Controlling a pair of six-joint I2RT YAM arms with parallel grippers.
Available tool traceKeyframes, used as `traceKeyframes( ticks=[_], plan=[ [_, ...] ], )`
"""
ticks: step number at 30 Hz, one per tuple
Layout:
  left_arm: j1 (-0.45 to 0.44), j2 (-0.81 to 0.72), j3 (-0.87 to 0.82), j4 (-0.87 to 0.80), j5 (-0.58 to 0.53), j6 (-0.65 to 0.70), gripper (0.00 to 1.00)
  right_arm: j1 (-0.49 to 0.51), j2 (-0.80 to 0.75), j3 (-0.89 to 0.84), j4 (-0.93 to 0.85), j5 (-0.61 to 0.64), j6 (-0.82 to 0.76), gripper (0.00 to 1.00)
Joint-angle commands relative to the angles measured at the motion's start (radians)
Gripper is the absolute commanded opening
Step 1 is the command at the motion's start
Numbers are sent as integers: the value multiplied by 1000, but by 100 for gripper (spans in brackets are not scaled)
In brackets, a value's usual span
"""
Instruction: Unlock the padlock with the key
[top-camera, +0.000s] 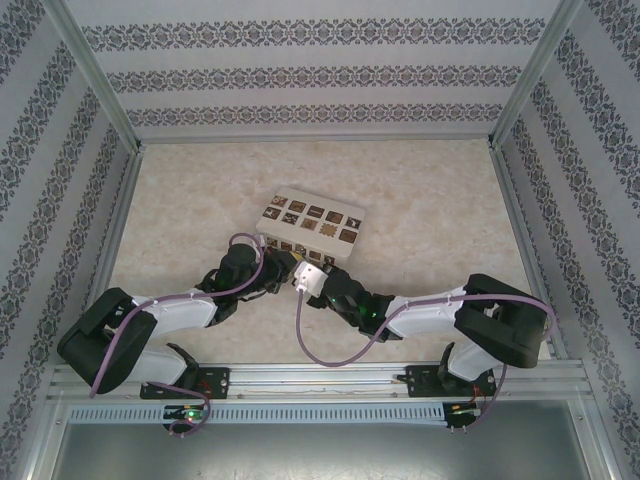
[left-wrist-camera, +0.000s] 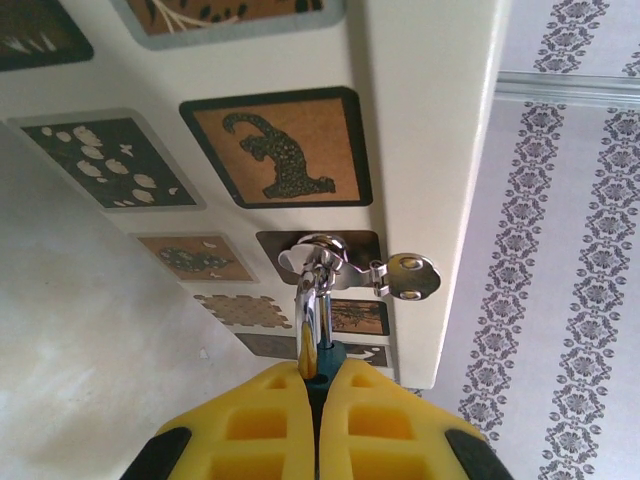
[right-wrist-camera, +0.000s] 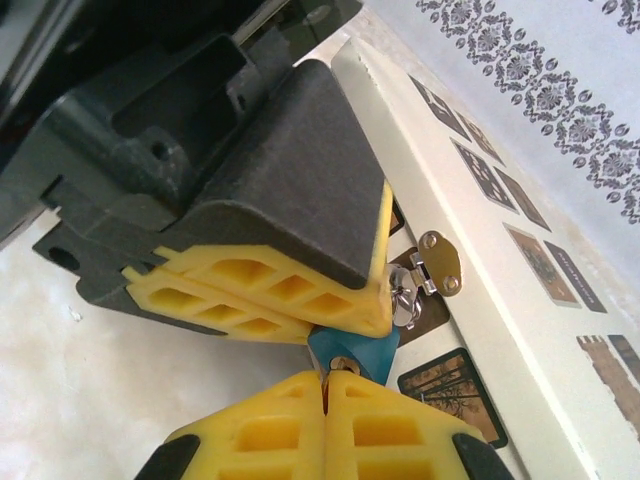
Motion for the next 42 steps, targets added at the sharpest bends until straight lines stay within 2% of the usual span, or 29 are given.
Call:
traceKeyframes(
  ticks=[1, 19, 30, 36, 38, 42],
  plan=[
    [-16, 5, 14, 109, 74, -3, 2, -12, 19, -1, 121, -52, 101, 0],
    [-19, 8, 13, 112, 70, -3, 2, -14, 75, -19, 282, -64, 415, 0],
    [-21, 18, 10, 121, 73, -5, 2, -15, 78, -1, 297, -48, 603, 0],
    [-21, 30, 11, 122, 77, 0, 2, -15, 93, -3, 294, -40, 587, 0],
    [-22, 31, 9, 121, 74, 0, 6, -15, 101, -8, 296, -39, 586, 0],
    [-22, 27, 5, 120, 54, -6, 21, -14, 123, -20, 305, -40, 590, 0]
  ],
)
